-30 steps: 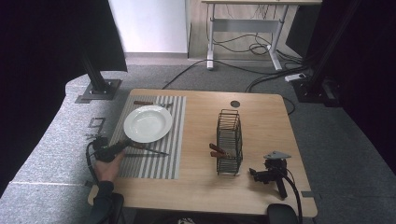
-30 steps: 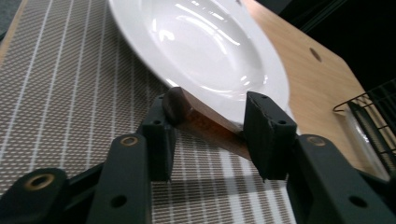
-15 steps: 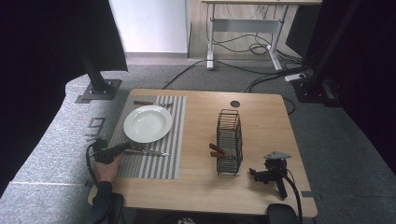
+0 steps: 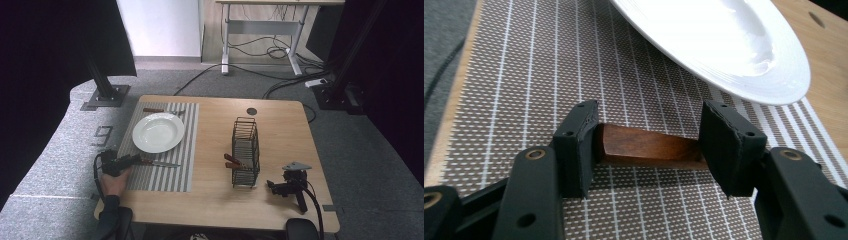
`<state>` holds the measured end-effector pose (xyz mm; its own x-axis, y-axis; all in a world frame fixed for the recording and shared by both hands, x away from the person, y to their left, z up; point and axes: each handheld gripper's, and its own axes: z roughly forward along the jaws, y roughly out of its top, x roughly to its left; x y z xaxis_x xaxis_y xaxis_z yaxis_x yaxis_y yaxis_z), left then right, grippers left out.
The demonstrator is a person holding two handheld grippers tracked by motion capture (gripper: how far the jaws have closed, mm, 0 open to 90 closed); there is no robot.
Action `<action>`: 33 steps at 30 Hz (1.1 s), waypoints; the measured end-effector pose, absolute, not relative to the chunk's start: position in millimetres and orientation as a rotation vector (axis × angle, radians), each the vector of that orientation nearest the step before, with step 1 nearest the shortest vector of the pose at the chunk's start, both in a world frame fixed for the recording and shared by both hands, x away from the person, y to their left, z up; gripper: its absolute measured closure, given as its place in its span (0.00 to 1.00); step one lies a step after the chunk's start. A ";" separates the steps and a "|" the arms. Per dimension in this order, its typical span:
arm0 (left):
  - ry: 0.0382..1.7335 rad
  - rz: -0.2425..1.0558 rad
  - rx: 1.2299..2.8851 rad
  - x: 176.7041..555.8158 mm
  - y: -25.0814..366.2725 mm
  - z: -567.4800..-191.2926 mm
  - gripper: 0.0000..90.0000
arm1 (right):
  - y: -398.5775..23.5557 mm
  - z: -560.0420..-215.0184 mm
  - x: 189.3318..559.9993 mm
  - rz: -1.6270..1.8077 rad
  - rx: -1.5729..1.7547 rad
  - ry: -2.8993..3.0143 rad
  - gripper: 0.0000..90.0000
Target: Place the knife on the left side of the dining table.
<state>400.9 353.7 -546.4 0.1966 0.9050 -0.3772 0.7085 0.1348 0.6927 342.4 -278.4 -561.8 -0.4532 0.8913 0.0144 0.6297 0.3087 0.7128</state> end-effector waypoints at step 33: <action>1.372 0.542 1.932 375.4 331.9 -529.2 0.04 | -278.4 -561.8 342.4 0.933 1.358 2.198 0.00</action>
